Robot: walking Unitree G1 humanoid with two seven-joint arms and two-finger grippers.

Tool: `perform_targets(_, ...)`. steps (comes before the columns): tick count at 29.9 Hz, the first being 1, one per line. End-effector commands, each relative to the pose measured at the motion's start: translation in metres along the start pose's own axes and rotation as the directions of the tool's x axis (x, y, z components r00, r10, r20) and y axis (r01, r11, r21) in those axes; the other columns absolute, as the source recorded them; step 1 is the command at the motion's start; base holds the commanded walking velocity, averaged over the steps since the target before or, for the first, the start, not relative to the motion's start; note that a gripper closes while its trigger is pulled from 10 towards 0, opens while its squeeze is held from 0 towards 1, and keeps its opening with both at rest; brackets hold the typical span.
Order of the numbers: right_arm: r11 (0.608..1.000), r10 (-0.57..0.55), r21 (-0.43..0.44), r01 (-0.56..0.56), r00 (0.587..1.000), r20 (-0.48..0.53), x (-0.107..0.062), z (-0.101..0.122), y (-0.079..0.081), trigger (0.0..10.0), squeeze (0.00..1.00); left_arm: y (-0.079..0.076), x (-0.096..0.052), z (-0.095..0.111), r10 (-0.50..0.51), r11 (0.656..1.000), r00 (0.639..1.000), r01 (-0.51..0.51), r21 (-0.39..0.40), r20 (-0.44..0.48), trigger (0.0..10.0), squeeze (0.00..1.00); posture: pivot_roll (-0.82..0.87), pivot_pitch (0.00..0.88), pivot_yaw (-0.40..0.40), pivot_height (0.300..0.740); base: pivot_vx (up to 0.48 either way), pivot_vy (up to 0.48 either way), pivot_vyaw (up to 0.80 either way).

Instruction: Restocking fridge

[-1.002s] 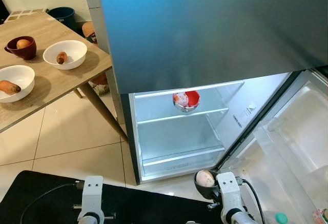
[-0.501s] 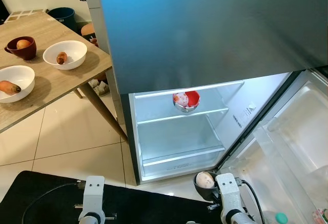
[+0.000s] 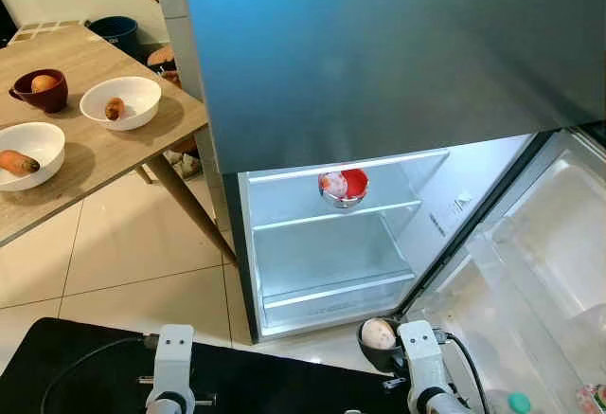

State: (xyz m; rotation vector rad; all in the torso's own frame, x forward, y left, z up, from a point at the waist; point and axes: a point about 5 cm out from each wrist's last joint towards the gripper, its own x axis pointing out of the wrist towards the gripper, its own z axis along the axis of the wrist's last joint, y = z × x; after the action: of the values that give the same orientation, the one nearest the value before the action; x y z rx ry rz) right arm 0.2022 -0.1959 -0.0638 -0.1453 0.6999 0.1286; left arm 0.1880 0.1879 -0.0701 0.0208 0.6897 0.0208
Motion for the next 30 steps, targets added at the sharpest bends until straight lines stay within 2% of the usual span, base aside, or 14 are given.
perform_targets(1,1.000,-0.005,-0.001,0.005,1.000,-0.009,-0.0019,-0.0039,-0.0019,10.0,0.00,-0.0032,-0.0031,-0.0078,-0.012,1.000,1.000,0.012,-0.004,-0.020,10.0,0.00,-0.12,0.092,-0.001,0.736,0.000,0.000,0.00)
perform_targets(8,1.000,-0.006,-0.005,0.006,1.000,-0.006,-0.0019,-0.0030,-0.0030,10.0,0.00,-0.0043,-0.0027,-0.0072,-0.016,1.000,1.000,0.016,-0.010,-0.019,10.0,0.00,-0.12,0.092,-0.006,0.736,-0.113,0.000,0.00)
perform_targets(30,1.000,-0.002,-0.014,0.002,1.000,-0.005,-0.0011,-0.0015,-0.0030,10.0,0.00,-0.0043,-0.0030,-0.0078,-0.018,1.000,1.000,0.018,-0.011,-0.020,10.0,0.00,-0.11,0.095,-0.011,0.736,-0.329,0.000,0.00)
